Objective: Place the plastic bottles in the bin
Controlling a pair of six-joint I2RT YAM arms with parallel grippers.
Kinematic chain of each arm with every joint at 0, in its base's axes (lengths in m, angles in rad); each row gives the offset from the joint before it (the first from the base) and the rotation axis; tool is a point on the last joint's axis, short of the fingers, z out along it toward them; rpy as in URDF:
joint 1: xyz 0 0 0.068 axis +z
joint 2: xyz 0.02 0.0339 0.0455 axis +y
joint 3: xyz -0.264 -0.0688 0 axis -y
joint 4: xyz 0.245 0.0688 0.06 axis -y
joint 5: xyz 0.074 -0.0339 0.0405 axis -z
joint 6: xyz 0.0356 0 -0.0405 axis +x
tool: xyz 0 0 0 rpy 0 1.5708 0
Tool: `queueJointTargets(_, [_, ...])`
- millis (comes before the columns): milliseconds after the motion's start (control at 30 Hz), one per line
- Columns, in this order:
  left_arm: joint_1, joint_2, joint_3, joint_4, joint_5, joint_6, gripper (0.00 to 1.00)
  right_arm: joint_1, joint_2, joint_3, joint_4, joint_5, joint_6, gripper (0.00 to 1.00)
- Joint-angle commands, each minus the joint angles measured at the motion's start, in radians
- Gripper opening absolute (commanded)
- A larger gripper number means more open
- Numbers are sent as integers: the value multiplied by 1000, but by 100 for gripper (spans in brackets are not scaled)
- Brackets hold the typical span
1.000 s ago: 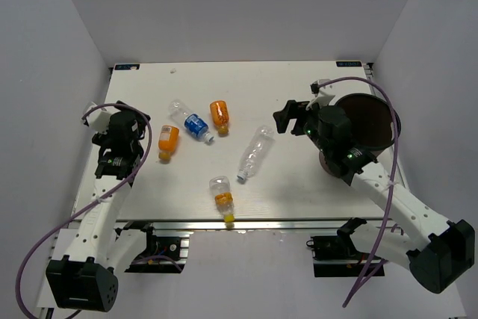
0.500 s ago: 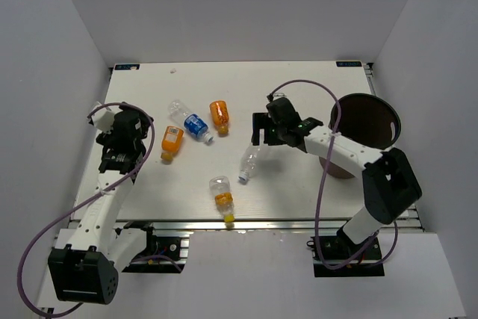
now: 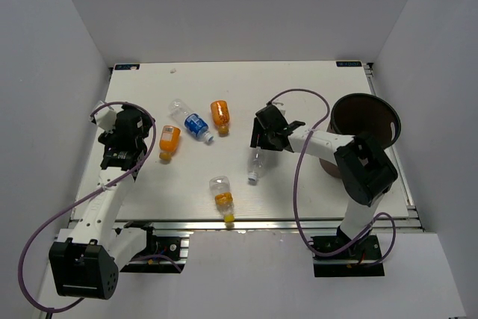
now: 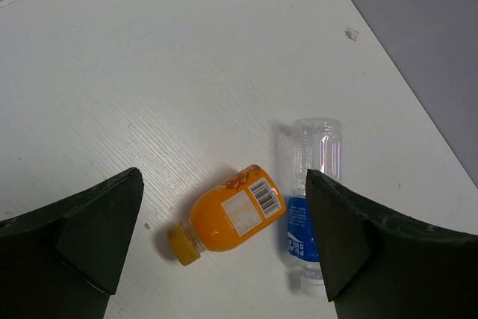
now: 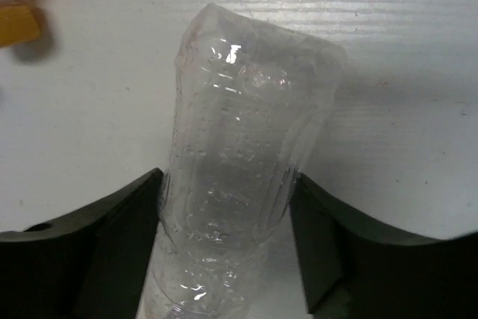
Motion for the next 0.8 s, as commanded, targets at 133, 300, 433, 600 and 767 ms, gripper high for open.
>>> queueJointTargets(133, [1,-23,21,-5,-2,6,98,2,-118,32,136,-34,-94,35])
queueJointTargets(300, [1,-31,21,-8,10,8,98,-1,-285,117,147,-52,-264,33])
queueJointTargets(433, [1,-36,23,-11,11,12,98,-12,-439,169,155,60,-383,30])
queueJointTargets(600, [1,-34,18,1,25,17,98,-59,-638,154,241,374,-560,31])
queueJointTargets(767, [1,-23,23,1,34,20,98,-165,-744,97,333,657,-738,30])
